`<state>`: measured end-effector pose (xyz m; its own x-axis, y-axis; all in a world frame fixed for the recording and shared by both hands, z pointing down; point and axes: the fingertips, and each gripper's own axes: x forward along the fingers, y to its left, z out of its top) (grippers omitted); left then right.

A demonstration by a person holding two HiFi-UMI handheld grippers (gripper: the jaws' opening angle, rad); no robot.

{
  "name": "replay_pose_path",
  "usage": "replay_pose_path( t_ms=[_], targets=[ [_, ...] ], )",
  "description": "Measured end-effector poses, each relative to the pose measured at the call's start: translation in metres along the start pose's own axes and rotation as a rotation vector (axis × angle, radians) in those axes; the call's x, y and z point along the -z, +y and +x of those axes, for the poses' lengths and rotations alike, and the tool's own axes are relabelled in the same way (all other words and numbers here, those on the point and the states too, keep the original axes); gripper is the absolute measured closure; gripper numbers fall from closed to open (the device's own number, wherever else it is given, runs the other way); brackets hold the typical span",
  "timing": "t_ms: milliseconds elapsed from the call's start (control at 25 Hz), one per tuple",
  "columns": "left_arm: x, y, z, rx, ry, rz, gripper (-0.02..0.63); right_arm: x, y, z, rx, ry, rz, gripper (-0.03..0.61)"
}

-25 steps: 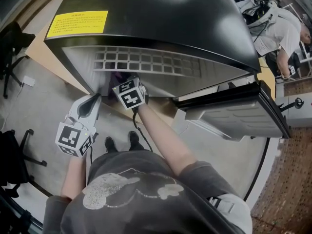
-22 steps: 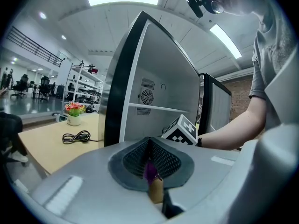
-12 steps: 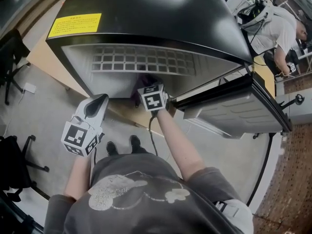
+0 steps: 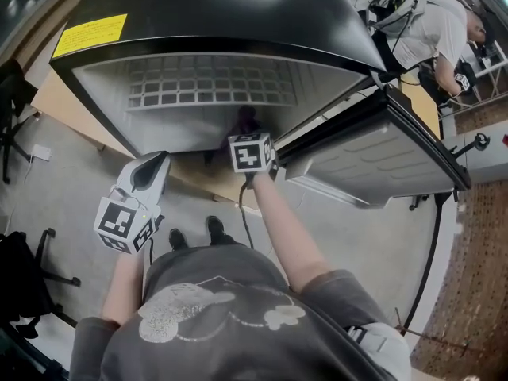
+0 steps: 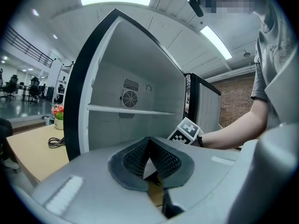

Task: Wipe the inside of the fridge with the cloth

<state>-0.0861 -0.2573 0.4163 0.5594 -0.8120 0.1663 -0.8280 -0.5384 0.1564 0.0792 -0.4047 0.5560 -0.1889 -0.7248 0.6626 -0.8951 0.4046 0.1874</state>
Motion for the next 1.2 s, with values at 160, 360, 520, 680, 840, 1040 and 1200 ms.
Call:
replay_pose_path(
  t_ms=[160,360,520,680,840,1040,1200],
  targets=[
    [0.000,-0.004,0.000,0.008,0.002,0.000,0.597,0.000,-0.007,-0.008,0.019,-0.021,0.093,0.495],
    [-0.004,-0.001,0.002,0.017,0.008,0.013,0.597,-0.033,-0.022,-0.003,0.103,-0.139,0.149,0.495],
    [-0.006,0.002,0.004,0.016,0.011,0.009,0.597,-0.053,-0.045,0.003,0.177,-0.163,0.248,0.495],
    [-0.008,0.007,0.004,0.015,0.017,0.009,0.597,-0.054,-0.057,0.009,0.210,-0.137,0.328,0.495],
    [-0.009,0.010,0.000,0.012,0.021,0.009,0.597,-0.060,-0.057,-0.001,0.216,-0.194,0.388,0.495],
    [-0.006,0.006,-0.009,0.029,0.030,0.026,0.597,-0.042,-0.060,-0.021,0.251,-0.201,0.473,0.495],
    [-0.001,0.002,-0.018,0.039,0.025,0.022,0.597,-0.030,-0.061,-0.045,0.267,-0.238,0.493,0.495]
  ],
)
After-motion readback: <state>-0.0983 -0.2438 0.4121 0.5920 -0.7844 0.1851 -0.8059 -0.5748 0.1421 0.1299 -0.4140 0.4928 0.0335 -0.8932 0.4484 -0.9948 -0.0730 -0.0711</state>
